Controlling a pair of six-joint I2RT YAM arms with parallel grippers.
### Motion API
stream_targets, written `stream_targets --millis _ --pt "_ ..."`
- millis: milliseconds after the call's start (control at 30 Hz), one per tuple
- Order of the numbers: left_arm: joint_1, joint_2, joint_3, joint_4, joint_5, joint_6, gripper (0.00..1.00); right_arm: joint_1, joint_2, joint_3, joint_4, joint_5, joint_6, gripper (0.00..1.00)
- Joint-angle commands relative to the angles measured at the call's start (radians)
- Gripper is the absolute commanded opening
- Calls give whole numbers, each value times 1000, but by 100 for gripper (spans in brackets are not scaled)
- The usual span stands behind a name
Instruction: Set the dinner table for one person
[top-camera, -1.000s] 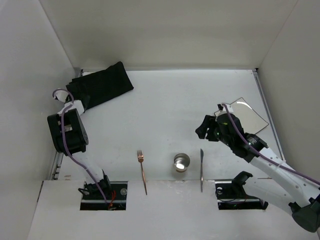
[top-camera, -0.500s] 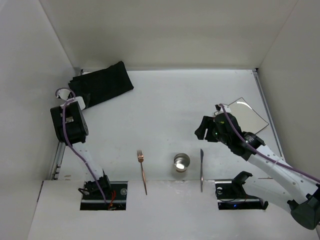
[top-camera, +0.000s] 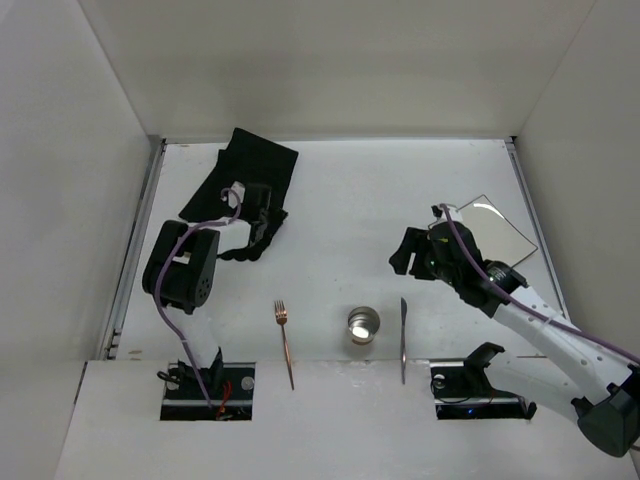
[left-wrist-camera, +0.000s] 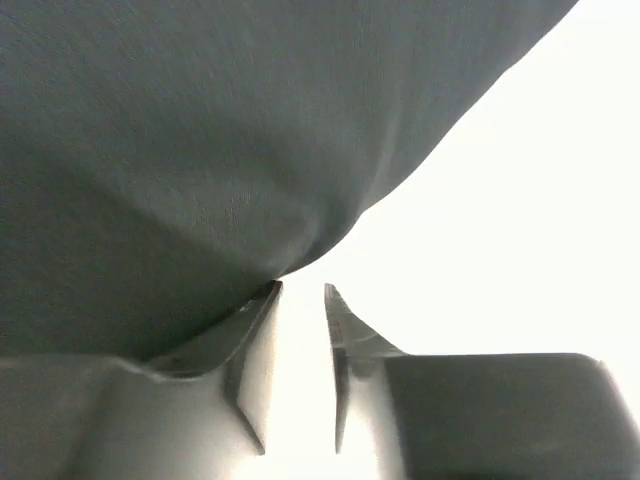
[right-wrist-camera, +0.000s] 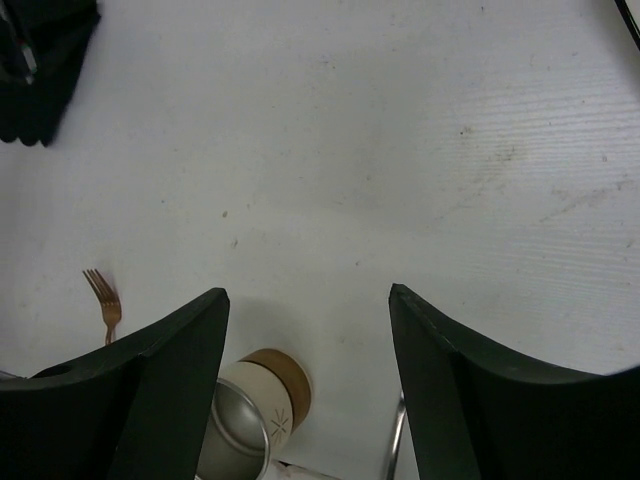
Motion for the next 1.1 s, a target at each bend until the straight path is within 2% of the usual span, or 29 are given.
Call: stream_targets --millis 0,67,200,300,333,467,533,600,733,800,1067 --pt "-9 -85 -34 -57 8 -33 29 2 -19 29 47 -8 -13 72" --pt "-2 -153 -52 -72 3 -18 41 2 -34 20 48 -8 -13 74" --pt "50 -282 -58 -126 -24 62 46 2 -56 2 48 -11 -9 75" --pt "129 -363 -51 -171 -64 142 48 2 -62 -6 50 -11 -1 74" --pt "156 -369 -49 -172 -67 157 48 4 -61 -8 51 -11 0 71" --pt "314 -328 -28 -198 -51 209 50 15 -36 -1 62 -32 0 42" --pt "369 -285 -9 -220 -32 240 51 16 -28 5 65 -40 0 39" --pt "411 -254 -2 -217 -1 281 53 24 -28 3 74 -35 0 41" --pt "469 -214 6 -211 38 350 56 25 -50 -21 101 -37 2 59" --pt "488 -190 15 -211 57 373 57 25 -56 -34 108 -40 2 64" --pt "552 -52 104 -183 106 415 56 25 -54 -49 99 -57 0 66"
